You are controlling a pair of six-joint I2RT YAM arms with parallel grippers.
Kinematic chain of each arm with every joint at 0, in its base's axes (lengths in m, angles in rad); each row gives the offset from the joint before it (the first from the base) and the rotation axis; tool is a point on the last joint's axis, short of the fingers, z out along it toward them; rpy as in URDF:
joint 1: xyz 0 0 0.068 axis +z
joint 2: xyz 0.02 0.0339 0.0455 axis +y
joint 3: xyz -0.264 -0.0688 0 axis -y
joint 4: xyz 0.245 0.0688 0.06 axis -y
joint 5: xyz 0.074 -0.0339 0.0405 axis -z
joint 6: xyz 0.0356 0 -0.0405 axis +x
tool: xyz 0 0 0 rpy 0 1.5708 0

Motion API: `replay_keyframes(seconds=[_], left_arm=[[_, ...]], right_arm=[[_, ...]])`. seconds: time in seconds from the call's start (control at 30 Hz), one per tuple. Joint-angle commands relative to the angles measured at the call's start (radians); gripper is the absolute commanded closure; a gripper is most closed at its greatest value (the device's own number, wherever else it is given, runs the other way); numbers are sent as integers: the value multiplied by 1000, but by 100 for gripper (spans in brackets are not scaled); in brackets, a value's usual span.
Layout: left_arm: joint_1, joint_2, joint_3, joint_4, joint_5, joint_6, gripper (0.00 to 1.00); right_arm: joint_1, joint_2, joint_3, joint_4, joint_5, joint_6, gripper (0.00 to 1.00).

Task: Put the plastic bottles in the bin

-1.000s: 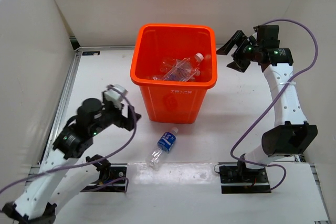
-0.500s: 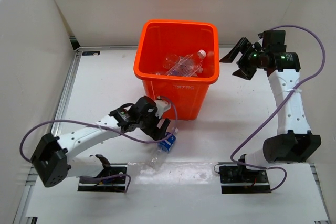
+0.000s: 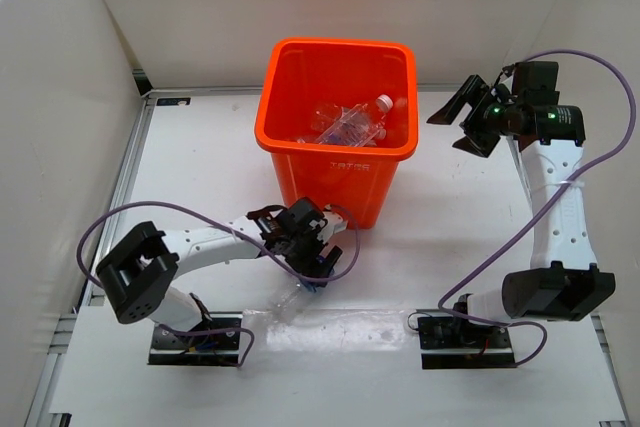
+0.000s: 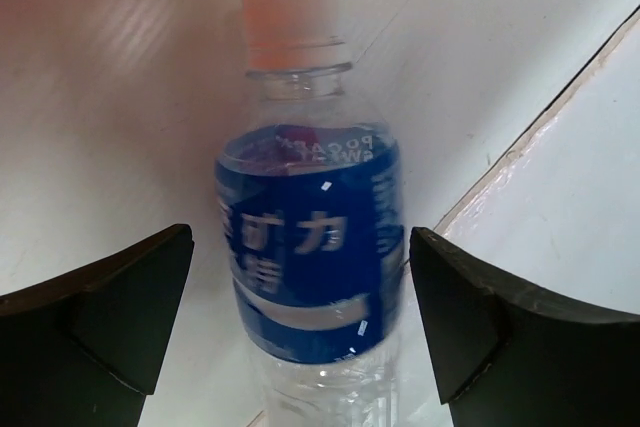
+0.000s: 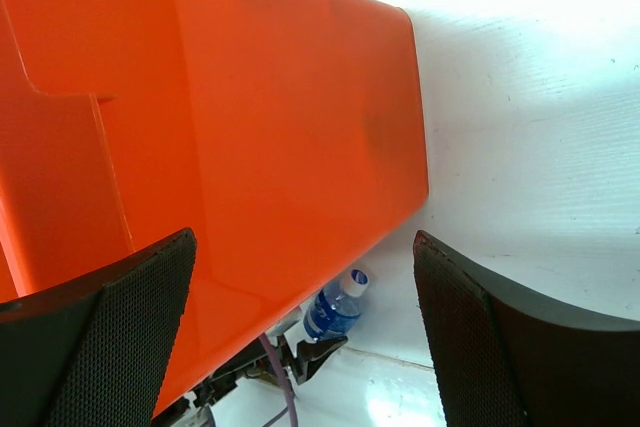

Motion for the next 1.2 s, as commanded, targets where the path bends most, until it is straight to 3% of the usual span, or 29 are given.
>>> replay_keyframes(seconds=[0.0,0.1,0.23,0.3,0.43,0.6,0.87,1.07,1.17], left_arm=[[-6,14,-23,43,69,-14,0],[-6,-15,-30,21,50,-20,10],[12,-30,22,-72,34,-11,36],[12,-58,65,-130,12,0,41],[12,-171,123,-202,-87,25,41],[14,-428,167,-262,-146,37,41],[9,-694,203,-318,-36,135,39],[9,-674,368,-354,-31,238,36],[9,-618,459,-289,-34,285,35]], right_arm=[[3,-34,-3,-16,0,-20,10],[12,-32,-6,-18,2,-19,10],[12,-38,-20,-13,-3,-9,10],[11,-38,-32,-9,-6,0,10],[5,-42,-46,1,-17,17,10],[3,-46,-55,10,-15,26,10],[11,-37,-75,28,-18,41,10],[22,-37,-92,31,-14,43,10],[22,-38,-96,33,-14,46,10]])
